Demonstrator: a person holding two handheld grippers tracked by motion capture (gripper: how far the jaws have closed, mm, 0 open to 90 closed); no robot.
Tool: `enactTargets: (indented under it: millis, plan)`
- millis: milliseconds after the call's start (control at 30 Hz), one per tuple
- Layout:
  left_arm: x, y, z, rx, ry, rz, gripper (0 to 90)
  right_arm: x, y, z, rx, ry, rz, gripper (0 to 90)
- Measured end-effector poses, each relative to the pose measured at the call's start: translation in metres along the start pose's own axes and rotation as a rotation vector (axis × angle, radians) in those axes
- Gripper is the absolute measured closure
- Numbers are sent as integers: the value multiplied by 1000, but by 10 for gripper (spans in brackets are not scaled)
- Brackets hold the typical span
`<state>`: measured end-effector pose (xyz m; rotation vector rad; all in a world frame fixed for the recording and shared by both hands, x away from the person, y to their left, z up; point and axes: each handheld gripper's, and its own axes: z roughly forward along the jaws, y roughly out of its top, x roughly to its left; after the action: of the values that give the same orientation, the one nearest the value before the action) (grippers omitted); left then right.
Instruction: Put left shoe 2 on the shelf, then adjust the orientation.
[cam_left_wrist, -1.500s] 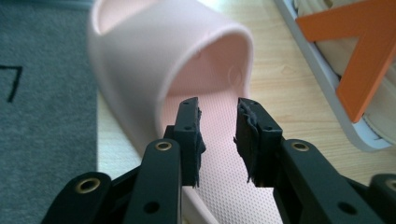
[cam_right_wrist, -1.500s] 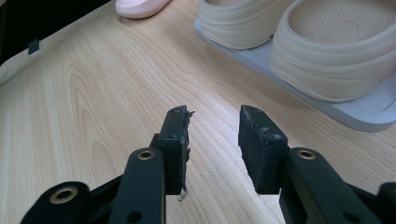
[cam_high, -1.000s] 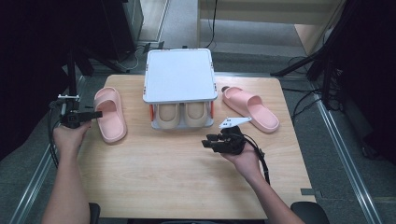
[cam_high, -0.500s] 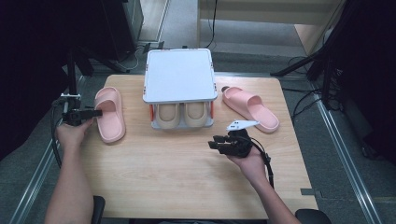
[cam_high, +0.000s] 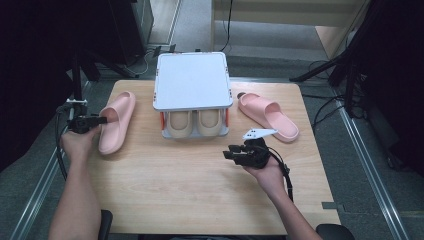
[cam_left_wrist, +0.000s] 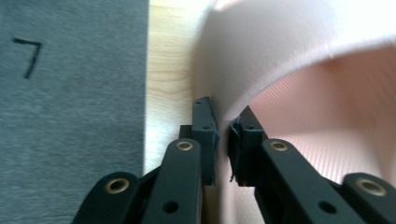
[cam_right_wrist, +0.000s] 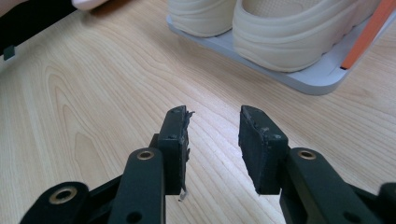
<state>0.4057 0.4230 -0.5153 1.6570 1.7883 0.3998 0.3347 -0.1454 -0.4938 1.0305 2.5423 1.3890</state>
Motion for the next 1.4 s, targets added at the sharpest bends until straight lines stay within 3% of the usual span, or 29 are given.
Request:
enactTargets:
  millis: [300,367,567,700,867,967,1167,1400]
  plan:
    - [-11,1,-1,32,-52,-15,839,1,2,2,-2,5,-9,634]
    - [-21,3,-2,45,-35,19,839,0,4,4,1,7,-10,634]
    - [-31,7,-7,36,-51,-13,838,2,5,6,2,17,-20,634]
    - [-42,12,-9,45,-29,-2,837,1,7,6,-2,23,-17,634]
    - [-49,19,-11,51,-38,-4,834,0,9,5,-4,34,-11,630]
    - [-57,28,-15,48,-23,22,832,-1,10,5,-4,32,-8,629]
    - [-68,47,-25,32,-54,17,832,-2,12,5,-10,38,-13,629]
    - [-78,68,-33,48,-51,28,831,-3,12,3,-16,38,-13,629]
